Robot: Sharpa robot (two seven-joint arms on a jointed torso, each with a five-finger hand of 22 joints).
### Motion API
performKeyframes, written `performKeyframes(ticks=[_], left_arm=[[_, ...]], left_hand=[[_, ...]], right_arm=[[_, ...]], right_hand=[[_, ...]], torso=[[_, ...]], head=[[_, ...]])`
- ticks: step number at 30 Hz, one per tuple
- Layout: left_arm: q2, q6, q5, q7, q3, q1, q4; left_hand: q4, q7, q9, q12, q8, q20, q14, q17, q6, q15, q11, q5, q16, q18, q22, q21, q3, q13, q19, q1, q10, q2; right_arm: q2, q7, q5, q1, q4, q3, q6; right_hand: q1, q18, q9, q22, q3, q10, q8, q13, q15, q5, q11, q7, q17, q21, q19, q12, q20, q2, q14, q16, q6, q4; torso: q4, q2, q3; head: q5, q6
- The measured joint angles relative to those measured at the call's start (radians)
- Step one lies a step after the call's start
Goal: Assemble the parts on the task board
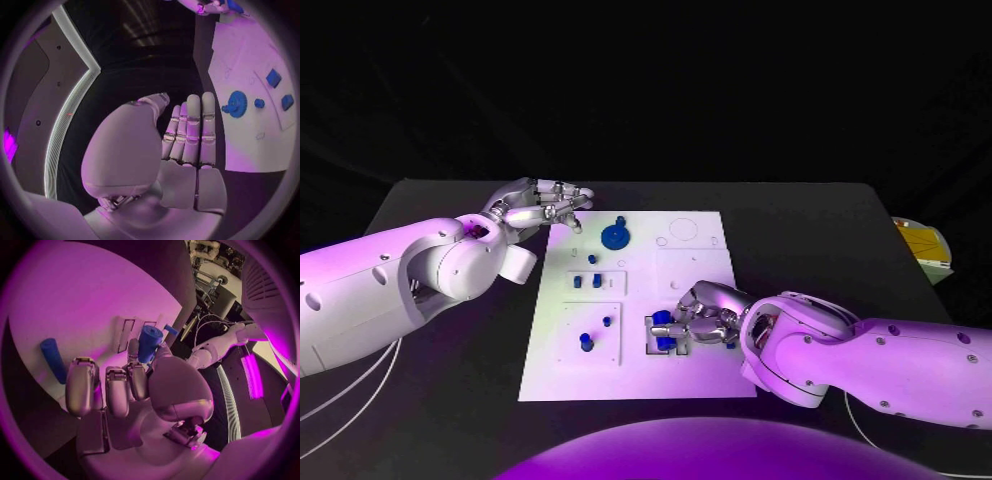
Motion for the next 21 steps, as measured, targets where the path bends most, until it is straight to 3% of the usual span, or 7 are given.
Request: performKeyframes(ticks=[2,4,11,20,21], left_arm=[[0.0,0.0,0.0,0.0,0.0,0.0,0.0],[0.0,0.0,0.0,0.0,0.0,0.0,0.0],[0.0,0.001,0.0,-0.001,0.0,0.0,-0.001],[-0.001,0.003,0.001,-0.004,0.0,0.0,-0.001],[-0.002,0.003,0.001,-0.004,0.0,0.0,-0.001]], left_hand=[[0.0,0.0,0.0,0.0,0.0,0.0,0.0,0.0,0.0,0.0,0.0,0.0,0.0,0.0,0.0,0.0,0.0,0.0,0.0,0.0,0.0,0.0],[0.0,0.0,0.0,0.0,0.0,0.0,0.0,0.0,0.0,0.0,0.0,0.0,0.0,0.0,0.0,0.0,0.0,0.0,0.0,0.0,0.0,0.0],[0.0,0.0,0.0,0.0,0.0,0.0,0.0,0.0,0.0,0.0,0.0,0.0,0.0,0.0,0.0,0.0,0.0,0.0,0.0,0.0,0.0,0.0],[0.0,0.0,0.0,0.0,0.0,0.0,0.0,0.0,0.0,0.0,0.0,0.0,0.0,0.0,0.0,0.0,0.0,0.0,0.0,0.0,0.0,0.0],[0.0,0.0,0.0,0.0,0.0,0.0,0.0,0.0,0.0,0.0,0.0,0.0,0.0,0.0,0.0,0.0,0.0,0.0,0.0,0.0,0.0,0.0]], right_arm=[[0.002,-0.003,-0.003,0.0,-0.002,0.0,0.0],[0.004,-0.006,-0.005,0.0,-0.003,0.0,0.0],[0.007,-0.013,-0.014,0.0,-0.006,0.0,0.001],[0.003,-0.015,-0.023,0.0,-0.004,0.0,-0.004],[0.001,-0.015,-0.025,0.0,-0.002,0.0,-0.006]], right_hand=[[-0.017,0.0,0.006,0.0,-0.041,0.0,0.001,0.001,0.0,-0.059,0.0,0.005,0.0,0.0,0.0,0.0,0.0,0.002,0.0,0.0,-0.005,0.001],[-0.029,0.0,0.01,0.0,-0.066,0.0,0.001,0.0,0.0,-0.082,0.0,0.005,0.0,0.0,0.0,-0.003,0.0,-0.01,0.0,0.0,-0.005,0.001],[-0.066,0.0,0.014,0.0,-0.087,-0.01,0.001,0.0,0.0,-0.086,0.002,0.013,0.0,-0.032,0.0,-0.044,0.0,-0.047,0.0,0.0,-0.024,0.002],[-0.069,0.0,0.016,0.0,-0.074,-0.013,0.001,0.0,0.0,-0.085,0.002,0.013,0.0,-0.037,0.0,-0.049,0.0,-0.05,0.0,0.0,-0.031,0.001],[-0.06,0.0,0.018,0.0,-0.069,-0.013,0.001,0.0,0.0,-0.085,0.002,0.013,0.0,-0.037,0.0,-0.049,0.0,-0.041,0.0,0.0,-0.031,0.001]], torso=[[-0.0001,0.0,0.0],[-0.0005,0.0,0.0],[-0.0005,0.0,-0.0005],[-0.0005,0.0,-0.0012],[-0.0005,0.0,-0.0012]], head=[[0.001,-0.001],[0.001,-0.001],[0.002,-0.001],[0.003,-0.003],[0.003,-0.004]])
